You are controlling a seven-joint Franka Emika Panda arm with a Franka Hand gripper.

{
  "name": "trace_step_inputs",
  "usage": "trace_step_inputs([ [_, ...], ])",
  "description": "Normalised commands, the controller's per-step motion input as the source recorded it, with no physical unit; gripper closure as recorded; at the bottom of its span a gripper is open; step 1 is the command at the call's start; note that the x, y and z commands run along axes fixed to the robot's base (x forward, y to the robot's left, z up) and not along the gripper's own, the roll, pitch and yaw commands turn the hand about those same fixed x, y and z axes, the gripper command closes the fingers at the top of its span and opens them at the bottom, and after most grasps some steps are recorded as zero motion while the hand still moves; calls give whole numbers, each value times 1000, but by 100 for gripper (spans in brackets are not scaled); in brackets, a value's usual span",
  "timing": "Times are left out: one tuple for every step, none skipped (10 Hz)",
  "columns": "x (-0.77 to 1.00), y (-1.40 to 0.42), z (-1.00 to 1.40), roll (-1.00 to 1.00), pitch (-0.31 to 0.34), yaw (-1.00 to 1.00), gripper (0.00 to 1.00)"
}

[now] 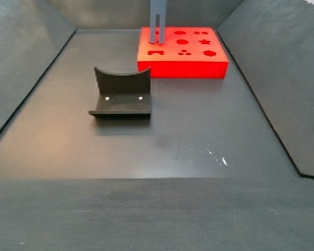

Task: Insert the double-square object.

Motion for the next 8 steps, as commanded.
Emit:
trace_step_inputs([
  [0, -74, -211, 0, 0, 0, 100],
  [20, -49, -134, 0, 0, 0, 100],
  [14, -6, 0, 0, 4, 0, 100],
  [94, -89, -51, -60, 53, -29, 100],
  [91, -71, 0, -10, 27, -34, 100],
  [34, 0, 0, 0, 0, -29, 100],
  [23, 0, 0, 0, 0, -14, 100],
  [83, 0, -74, 0, 6, -6, 100],
])
